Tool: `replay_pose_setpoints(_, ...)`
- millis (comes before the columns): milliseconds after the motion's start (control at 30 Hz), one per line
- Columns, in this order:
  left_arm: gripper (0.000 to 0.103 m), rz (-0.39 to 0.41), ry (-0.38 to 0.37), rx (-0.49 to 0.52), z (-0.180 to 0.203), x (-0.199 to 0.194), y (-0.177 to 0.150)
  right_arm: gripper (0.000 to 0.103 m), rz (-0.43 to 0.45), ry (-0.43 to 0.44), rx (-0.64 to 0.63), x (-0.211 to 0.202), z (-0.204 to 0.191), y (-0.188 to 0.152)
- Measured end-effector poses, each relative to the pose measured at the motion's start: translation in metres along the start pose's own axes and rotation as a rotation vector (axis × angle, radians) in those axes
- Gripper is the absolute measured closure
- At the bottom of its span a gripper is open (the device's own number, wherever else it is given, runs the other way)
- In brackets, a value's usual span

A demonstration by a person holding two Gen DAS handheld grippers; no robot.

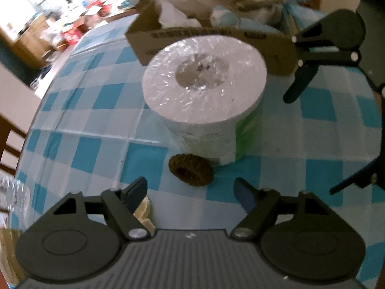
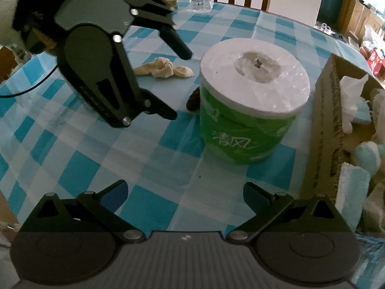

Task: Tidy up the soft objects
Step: 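Grasp the brown fuzzy hair tie with the left tool, then lift the hair tie with the left tool while the right tool reaches the beige knotted cloth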

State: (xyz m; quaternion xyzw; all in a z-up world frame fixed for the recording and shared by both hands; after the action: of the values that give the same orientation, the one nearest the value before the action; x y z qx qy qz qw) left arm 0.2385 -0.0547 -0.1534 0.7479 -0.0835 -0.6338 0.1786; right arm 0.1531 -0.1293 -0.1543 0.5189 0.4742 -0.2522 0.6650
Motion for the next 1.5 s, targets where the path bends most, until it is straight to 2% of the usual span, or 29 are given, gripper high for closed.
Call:
replay_pose_setpoints(167, 0.032, -0.025, -0.026, 0.08, -0.004, 0.017, 0.001, 0.0, -0.025, 0.03, 0.012, 0.007, -0.002, -0.002)
replay_pose_setpoints(500, 0.038, -0.019, -0.095, 0.141, -0.015, 0.03, 0.003, 0.0, -0.045, 0.034, -0.04, 0.015, -0.006, 0.0)
replay_pose_setpoints(567, 0.049, -0.009, -0.113, 0.158, -0.014, 0.03, 0.003, 0.0, -0.045, 0.036, -0.046, 0.015, -0.006, 0.001)
replay_pose_setpoints(800, 0.062, 0.01, -0.144, 0.168, -0.015, 0.032, 0.006, 0.0, -0.053, 0.036, -0.066, 0.018, -0.008, 0.002)
replay_pose_setpoints(967, 0.069, 0.022, -0.146, 0.139, -0.018, 0.027, 0.006, 0.0, -0.046, 0.035, -0.076, 0.017, -0.009, 0.004)
replay_pose_setpoints(1267, 0.072, 0.026, -0.126, 0.084, -0.015, 0.008, -0.001, 0.0, -0.022, 0.037, -0.093, 0.007, -0.016, 0.006)
replay_pose_setpoints(1500, 0.072, 0.027, -0.074, -0.012, -0.016, -0.02, -0.01, 0.0, 0.022, 0.052, -0.127, -0.005, -0.03, 0.015)
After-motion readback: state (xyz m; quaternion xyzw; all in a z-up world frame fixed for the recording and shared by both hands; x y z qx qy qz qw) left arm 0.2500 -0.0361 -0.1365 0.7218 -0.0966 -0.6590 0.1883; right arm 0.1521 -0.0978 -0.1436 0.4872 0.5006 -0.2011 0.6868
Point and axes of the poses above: each gripper's, at about its wrist camera, not at the fingertips, and x roughly the way its jaws point, z to its right, y to its top, the point moved 3 cm from there along x, roughly the way its jaws point, and after that the axes turned 7 degrees about -y, right-handed, at the moved point
